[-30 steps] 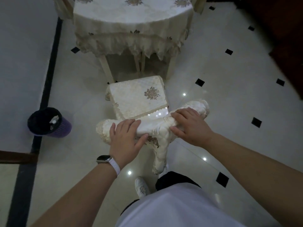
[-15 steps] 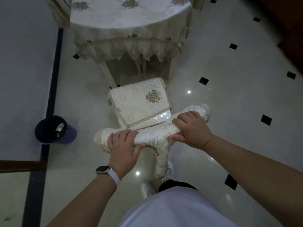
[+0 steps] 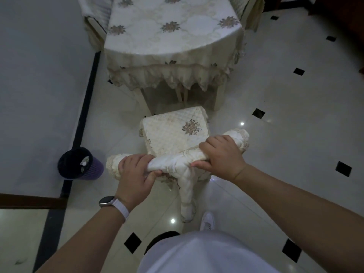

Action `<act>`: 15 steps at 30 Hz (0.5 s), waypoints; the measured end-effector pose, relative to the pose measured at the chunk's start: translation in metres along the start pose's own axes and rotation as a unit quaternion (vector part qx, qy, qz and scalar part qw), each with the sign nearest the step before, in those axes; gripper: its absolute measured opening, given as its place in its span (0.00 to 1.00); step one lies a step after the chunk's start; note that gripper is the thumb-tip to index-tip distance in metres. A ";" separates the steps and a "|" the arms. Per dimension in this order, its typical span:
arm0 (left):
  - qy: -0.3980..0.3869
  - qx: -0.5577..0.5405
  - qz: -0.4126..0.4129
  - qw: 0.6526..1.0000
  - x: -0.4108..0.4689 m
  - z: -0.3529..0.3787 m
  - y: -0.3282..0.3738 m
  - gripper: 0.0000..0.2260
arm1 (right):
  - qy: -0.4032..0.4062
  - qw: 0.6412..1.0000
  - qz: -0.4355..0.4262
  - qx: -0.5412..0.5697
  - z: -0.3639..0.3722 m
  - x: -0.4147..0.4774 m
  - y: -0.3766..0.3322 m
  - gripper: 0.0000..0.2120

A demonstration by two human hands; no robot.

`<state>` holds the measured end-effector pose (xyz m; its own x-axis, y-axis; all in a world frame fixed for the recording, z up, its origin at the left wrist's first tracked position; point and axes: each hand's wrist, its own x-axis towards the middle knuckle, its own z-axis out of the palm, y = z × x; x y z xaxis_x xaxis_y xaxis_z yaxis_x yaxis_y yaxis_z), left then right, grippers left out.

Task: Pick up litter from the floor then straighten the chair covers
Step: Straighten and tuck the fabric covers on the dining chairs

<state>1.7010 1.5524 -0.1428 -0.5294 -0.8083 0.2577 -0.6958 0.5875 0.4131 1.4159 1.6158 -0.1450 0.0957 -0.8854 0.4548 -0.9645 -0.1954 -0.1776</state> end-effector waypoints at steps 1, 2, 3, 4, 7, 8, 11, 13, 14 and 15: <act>0.003 0.000 0.001 1.000 0.006 -0.002 -0.001 0.18 | 0.004 1.000 0.001 0.000 0.000 0.006 0.002 0.35; 0.006 0.000 0.002 1.000 0.011 -0.003 -0.002 0.19 | 0.004 1.000 0.002 0.001 -0.001 0.012 0.003 0.35; 0.009 -0.001 0.003 1.000 0.016 -0.005 -0.003 0.19 | 0.002 1.000 0.004 0.002 -0.002 0.017 0.004 0.36; 0.012 -0.004 0.005 1.000 0.021 -0.006 -0.005 0.21 | 0.001 1.000 0.005 0.000 -0.002 0.023 0.005 0.36; 0.029 -0.019 0.004 0.999 0.036 -0.009 -0.008 0.23 | 0.014 1.000 0.008 0.001 0.001 0.038 0.009 0.36; 0.036 -0.027 0.005 0.999 0.041 -0.010 -0.010 0.22 | 0.018 1.000 0.009 0.002 0.002 0.044 0.011 0.36; 0.053 -0.029 0.015 0.998 0.060 -0.015 -0.014 0.22 | 0.025 1.000 0.006 -0.002 0.003 0.063 0.014 0.34; 0.060 -0.022 0.018 0.998 0.074 -0.016 -0.019 0.23 | 0.019 1.000 0.011 -0.006 0.002 0.075 0.017 0.34; 0.062 -0.022 0.019 0.998 0.081 -0.016 -0.021 0.24 | 0.017 1.000 0.014 -0.006 0.002 0.080 0.019 0.34; 0.064 -0.023 0.023 0.997 0.087 -0.016 -0.022 0.24 | 0.016 1.000 0.016 -0.005 0.003 0.084 0.022 0.33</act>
<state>1.6784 1.4687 -0.1160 -0.4920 -0.7808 0.3852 -0.6473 0.6239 0.4380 1.4038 1.5355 -0.1135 0.0563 -0.8773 0.4766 -0.9694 -0.1623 -0.1842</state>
